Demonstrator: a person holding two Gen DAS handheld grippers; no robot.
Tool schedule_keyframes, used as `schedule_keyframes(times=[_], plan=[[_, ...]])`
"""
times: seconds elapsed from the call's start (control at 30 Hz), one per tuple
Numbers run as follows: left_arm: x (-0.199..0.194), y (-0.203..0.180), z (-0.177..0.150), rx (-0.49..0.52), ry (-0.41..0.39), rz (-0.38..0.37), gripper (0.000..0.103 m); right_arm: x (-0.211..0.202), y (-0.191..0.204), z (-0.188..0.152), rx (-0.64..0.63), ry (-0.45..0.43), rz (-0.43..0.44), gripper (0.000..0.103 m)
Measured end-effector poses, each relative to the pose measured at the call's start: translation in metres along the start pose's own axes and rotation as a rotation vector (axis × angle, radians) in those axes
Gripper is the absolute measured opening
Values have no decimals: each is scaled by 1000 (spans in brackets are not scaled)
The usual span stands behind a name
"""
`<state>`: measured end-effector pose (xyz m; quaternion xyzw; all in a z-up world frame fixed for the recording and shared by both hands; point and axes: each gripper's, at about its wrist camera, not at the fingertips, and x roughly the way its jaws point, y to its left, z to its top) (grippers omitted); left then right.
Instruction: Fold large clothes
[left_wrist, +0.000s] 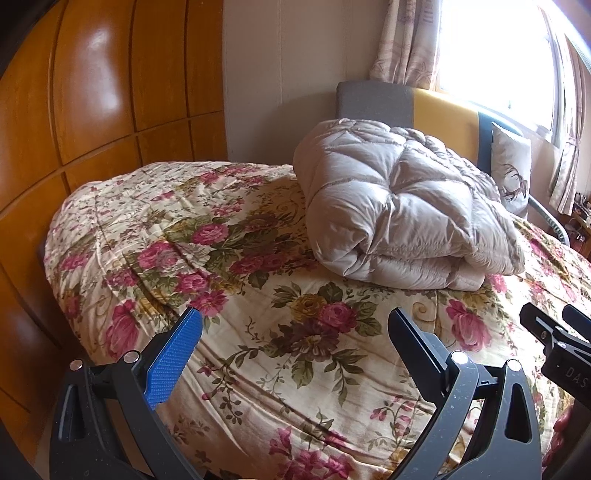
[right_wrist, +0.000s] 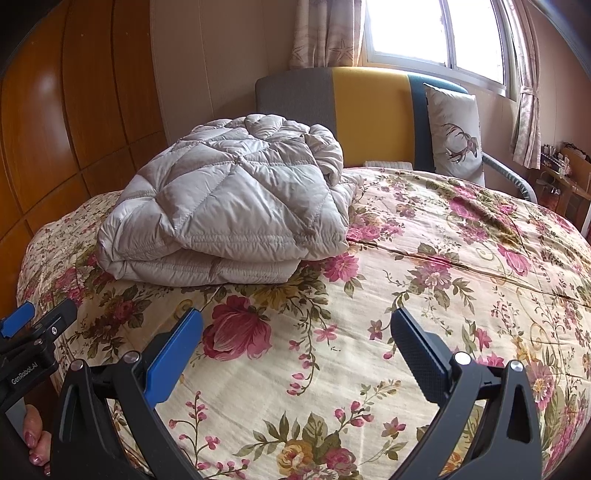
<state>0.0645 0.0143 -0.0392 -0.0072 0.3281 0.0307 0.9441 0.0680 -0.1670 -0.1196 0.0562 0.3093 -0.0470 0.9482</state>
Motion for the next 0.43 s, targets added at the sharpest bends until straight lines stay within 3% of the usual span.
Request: schedule_keyframes(times=[0.43], plan=[[13, -4, -4, 21, 70, -3, 100, 10, -14, -1, 35, 31, -9, 101]])
